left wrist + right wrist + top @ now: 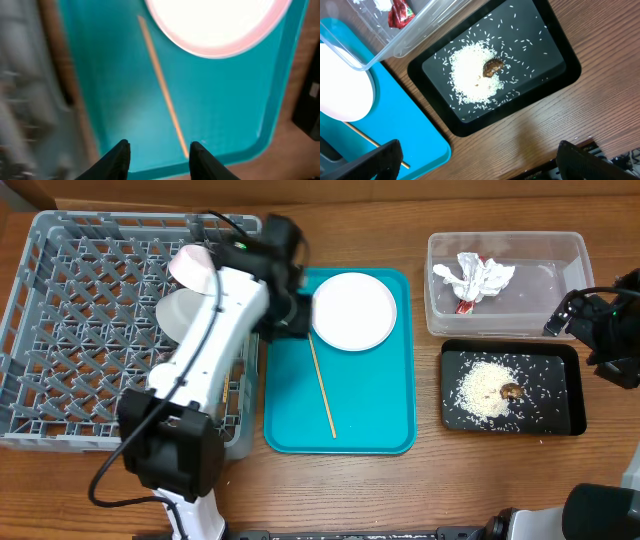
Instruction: Sort waste into correct bins and load items into the dishwasher
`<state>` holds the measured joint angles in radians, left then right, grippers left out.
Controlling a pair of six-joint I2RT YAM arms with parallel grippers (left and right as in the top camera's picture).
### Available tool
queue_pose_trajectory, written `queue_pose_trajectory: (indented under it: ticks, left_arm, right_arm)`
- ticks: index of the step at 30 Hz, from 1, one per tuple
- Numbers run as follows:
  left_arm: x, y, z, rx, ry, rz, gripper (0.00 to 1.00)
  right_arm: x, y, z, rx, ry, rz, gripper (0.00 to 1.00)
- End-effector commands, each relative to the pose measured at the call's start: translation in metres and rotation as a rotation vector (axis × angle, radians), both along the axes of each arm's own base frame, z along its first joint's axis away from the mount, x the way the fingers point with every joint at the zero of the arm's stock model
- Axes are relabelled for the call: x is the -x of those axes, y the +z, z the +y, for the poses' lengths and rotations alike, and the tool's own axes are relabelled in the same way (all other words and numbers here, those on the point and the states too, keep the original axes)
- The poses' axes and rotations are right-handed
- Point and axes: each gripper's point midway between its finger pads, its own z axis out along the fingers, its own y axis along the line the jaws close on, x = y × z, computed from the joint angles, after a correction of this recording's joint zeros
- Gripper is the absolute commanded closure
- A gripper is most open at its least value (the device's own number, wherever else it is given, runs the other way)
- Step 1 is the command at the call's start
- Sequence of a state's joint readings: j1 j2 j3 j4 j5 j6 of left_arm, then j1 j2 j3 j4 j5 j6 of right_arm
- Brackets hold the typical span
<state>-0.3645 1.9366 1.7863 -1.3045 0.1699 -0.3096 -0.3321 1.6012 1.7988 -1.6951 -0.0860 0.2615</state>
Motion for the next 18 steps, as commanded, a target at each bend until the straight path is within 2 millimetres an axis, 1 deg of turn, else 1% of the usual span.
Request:
queue_pose_trajectory:
  ticks: [1, 2, 4, 5, 11, 18]
  left_arm:
    - [0.026, -0.035, -0.030, -0.007, 0.045, 0.114, 0.57]
    - [0.034, -0.051, -0.039, -0.033, 0.033, 0.133, 0.57]
    - [0.040, -0.069, -0.042, -0.085, 0.036, 0.141, 0.58]
    - [0.045, -0.084, -0.041, -0.145, 0.038, 0.152, 0.58]
    - [0.054, -0.114, -0.040, -0.200, 0.029, 0.224, 0.58]
    - [0.061, -0.140, -0.036, -0.240, 0.027, 0.286, 0.57]
  right_arm:
    - [0.000, 0.010, 0.000, 0.015, 0.001, -0.037, 0.00]
    - [0.000, 0.010, 0.000, 0.015, 0.001, -0.037, 0.00]
    - [0.000, 0.010, 0.000, 0.015, 0.001, -0.037, 0.00]
    - [0.000, 0.010, 0.000, 0.015, 0.001, -0.037, 0.00]
    - [0.000, 0.010, 0.000, 0.015, 0.001, -0.037, 0.00]
    - [0.000, 0.010, 0.000, 0.015, 0.001, -0.037, 0.00]
